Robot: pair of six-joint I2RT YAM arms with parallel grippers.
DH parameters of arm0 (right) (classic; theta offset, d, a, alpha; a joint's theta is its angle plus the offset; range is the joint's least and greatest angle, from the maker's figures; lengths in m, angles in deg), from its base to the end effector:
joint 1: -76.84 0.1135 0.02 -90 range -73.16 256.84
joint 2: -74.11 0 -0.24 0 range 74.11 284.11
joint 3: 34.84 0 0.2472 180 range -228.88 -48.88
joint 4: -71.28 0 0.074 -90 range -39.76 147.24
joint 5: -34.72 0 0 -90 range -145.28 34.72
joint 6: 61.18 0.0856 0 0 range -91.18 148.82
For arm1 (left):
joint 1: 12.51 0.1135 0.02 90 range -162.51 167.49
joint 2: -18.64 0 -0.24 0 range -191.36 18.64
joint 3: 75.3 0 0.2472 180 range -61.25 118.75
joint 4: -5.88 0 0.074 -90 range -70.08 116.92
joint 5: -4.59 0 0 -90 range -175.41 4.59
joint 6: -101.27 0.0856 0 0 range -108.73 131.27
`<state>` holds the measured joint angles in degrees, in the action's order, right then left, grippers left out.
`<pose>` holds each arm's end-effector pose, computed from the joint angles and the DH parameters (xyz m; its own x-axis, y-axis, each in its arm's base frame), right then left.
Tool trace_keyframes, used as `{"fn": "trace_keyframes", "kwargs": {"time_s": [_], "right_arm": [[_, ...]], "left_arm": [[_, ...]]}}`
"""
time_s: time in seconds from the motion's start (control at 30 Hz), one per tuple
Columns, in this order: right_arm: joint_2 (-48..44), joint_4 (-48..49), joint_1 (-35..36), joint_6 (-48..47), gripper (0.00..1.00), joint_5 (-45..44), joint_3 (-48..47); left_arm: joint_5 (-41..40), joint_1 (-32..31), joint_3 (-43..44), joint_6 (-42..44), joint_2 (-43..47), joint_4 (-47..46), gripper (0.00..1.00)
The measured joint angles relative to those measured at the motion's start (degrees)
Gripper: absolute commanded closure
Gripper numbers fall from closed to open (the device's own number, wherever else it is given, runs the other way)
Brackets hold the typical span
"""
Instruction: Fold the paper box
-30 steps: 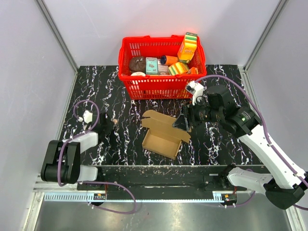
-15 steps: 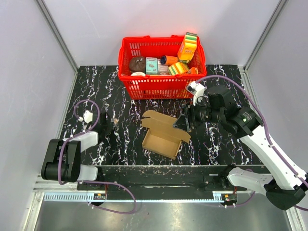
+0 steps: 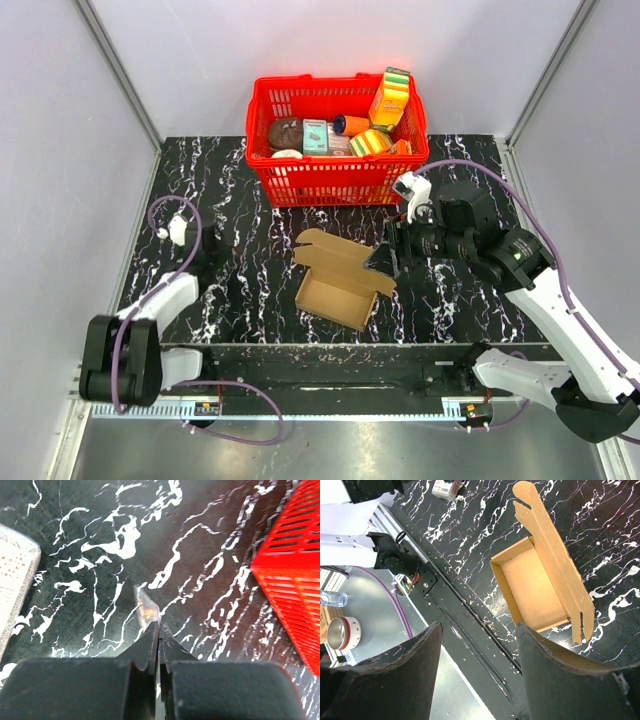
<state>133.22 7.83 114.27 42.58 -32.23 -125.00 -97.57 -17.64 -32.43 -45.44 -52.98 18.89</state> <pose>0.1683 0.1710 0.3651 -0.6088 -0.1903 -0.7702 -0.6970 0.5920 0.4046 0.2792 -0.0070 0.1173 -0.3063 -0.7929 -0.5267 -0.5924 0.5919 -0.5465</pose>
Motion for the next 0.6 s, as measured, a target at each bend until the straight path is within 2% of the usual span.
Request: {"fn": "trace_keyframes", "kwargs": {"time_s": [0.33,0.43,0.6], "right_arm": [[-0.83,-0.07,0.00,0.22,0.33,-0.04,1.62],[-1.03,-0.20,0.00,0.28,0.33,-0.07,1.90],[-1.03,-0.17,0.00,0.68,0.33,-0.07,1.90]], "left_arm": [[4.13,0.00,-0.37,6.62,23.63,10.75,1.00],[7.87,0.00,-0.35,9.01,30.40,14.38,1.00],[15.32,-2.14,-0.33,10.82,35.23,19.67,1.00]]}}
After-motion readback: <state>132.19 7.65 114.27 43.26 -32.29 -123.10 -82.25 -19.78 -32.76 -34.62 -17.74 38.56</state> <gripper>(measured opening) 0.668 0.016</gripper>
